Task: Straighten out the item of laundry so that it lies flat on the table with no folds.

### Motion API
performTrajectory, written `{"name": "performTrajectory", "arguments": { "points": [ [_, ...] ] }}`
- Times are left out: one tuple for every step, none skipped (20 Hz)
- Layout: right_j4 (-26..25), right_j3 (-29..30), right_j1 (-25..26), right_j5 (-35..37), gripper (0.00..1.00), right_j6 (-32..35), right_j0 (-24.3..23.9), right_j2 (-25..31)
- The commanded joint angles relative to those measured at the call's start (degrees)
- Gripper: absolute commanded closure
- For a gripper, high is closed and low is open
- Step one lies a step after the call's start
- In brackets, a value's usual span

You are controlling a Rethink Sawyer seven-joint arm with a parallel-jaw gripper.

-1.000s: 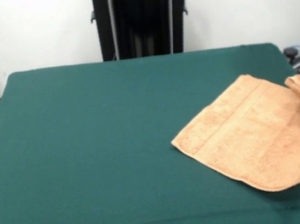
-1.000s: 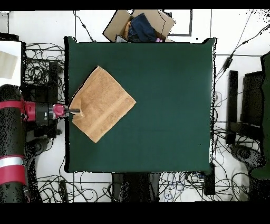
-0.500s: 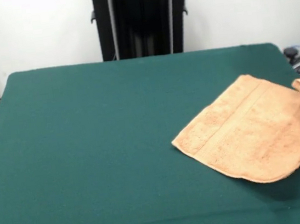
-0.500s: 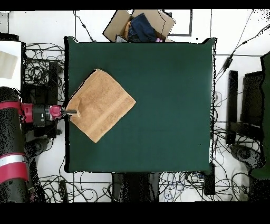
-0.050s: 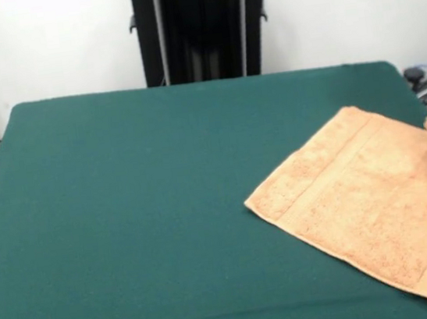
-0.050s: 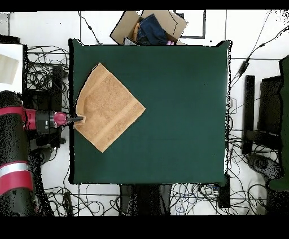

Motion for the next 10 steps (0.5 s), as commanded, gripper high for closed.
{"name": "performTrajectory", "arguments": {
  "points": [
    [4.28, 1.54, -1.28, 1.39, 0.0, 17.54, -1.95, 3.78],
    [5.22, 0.77, -1.05, 2.66, 0.0, 16.51, -2.55, 3.81],
    [6.68, -0.4, -0.89, 4.51, 0.0, 14.93, -3.57, 3.92],
    [8.6, -1.63, -0.62, 6.76, 0.0, 14.29, -4.78, 4.02],
    [8.25, -2.51, -0.42, 6.75, 0.0, 12.89, -5.0, 3.01],
    [7.62, -2.36, -0.52, 5.69, 0.0, 13.14, -4.47, 2.32],
    [8.33, -2.39, -0.34, 7.09, 0.0, 14.5, -4.18, 1.98],
    [8.35, -2.67, -0.29, 7.61, 0.0, 14.9, -3.78, 1.34],
    [8.3, -2.66, -0.38, 7.89, 0.0, 15.44, -3.33, 0.93],
    [8.49, -2.53, -0.55, 8.31, 0.0, 15.61, -3.03, 0.91]
  ]
}}
